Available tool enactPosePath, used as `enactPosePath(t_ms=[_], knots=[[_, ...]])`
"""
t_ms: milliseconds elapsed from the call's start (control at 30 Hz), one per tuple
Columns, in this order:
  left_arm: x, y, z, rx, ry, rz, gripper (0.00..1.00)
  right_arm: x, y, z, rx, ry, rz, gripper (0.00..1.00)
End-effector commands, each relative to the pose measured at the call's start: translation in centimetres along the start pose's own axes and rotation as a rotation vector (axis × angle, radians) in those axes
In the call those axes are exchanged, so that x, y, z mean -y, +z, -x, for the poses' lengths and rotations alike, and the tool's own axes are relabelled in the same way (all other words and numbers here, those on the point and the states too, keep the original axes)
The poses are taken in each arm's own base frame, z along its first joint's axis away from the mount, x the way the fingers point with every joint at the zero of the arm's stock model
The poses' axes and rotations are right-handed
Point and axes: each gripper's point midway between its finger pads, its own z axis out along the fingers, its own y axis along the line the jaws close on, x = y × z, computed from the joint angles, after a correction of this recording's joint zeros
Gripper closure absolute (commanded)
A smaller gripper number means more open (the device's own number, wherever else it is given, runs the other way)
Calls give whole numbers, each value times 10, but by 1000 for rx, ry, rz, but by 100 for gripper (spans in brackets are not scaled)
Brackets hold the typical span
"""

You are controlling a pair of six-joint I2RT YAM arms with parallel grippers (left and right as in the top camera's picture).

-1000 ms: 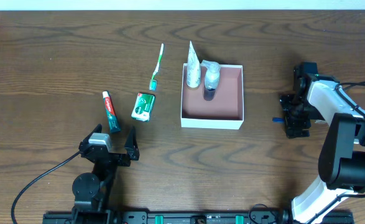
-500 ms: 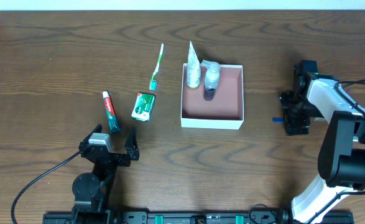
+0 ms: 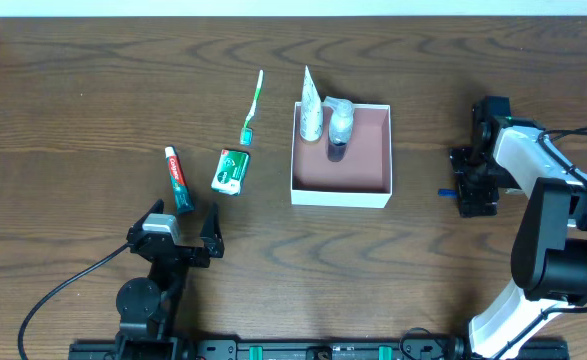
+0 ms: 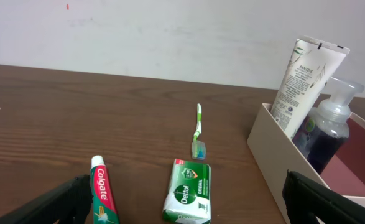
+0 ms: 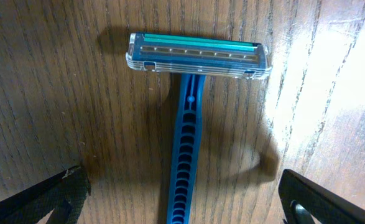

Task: Pack container
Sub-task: 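Close the right gripper on the razor handle below the head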

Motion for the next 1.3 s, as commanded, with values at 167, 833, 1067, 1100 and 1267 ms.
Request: enactPosePath(t_ms=[167,833,1067,1100,1267], knots=[[-3,1,-17,-52,8,8,2,16,17,-5,6,-23,-88,1],[-3,1,-17,-52,8,8,2,18,17,-5,7,-23,-94,56],[-3,1,-17,-52,8,8,2,17,17,-5,9,-23,-92,76],[-3,1,-17,-52,8,8,2,17,17,-5,9,-23,-92,79],[-3,1,-17,-52,8,8,2,18,17,-5,9,-23,-92,93]])
